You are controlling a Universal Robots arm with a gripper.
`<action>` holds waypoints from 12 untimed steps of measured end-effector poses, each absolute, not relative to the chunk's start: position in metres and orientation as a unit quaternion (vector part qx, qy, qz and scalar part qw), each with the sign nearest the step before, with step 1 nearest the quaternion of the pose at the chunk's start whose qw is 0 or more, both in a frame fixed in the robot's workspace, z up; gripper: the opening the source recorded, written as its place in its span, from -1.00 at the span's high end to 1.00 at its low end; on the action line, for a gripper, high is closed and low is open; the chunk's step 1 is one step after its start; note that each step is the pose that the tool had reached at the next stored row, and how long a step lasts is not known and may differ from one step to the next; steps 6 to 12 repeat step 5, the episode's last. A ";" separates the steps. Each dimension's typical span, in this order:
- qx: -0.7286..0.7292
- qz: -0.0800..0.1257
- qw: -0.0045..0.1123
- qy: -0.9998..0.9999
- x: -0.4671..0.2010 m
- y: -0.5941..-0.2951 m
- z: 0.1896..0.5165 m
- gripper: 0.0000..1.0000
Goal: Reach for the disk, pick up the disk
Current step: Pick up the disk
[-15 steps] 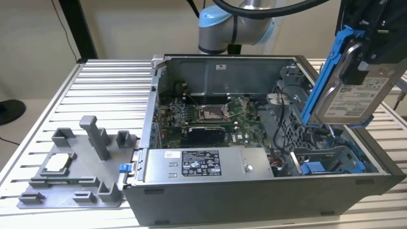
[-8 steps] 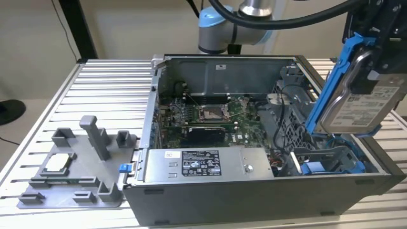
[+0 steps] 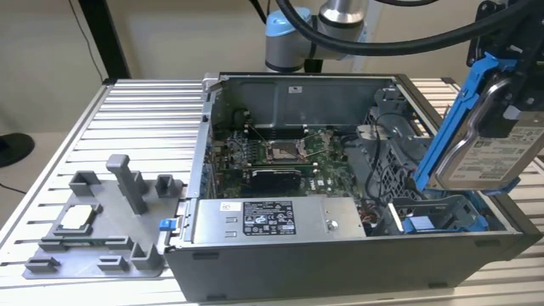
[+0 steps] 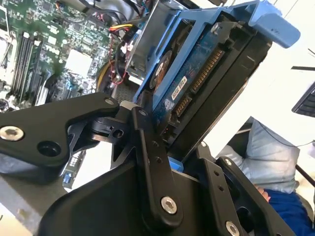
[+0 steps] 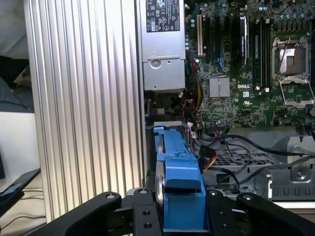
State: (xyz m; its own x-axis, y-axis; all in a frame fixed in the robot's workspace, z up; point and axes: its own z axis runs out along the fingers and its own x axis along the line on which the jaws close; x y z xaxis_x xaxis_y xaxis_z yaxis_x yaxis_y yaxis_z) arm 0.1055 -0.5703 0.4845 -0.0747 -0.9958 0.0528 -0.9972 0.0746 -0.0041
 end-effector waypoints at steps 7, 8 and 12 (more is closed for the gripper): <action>0.680 0.019 0.018 -0.733 0.106 -0.570 0.484 1.00; 0.680 0.019 0.018 -0.733 0.106 -0.570 0.484 1.00; 0.680 0.019 0.018 -0.733 0.106 -0.570 0.484 1.00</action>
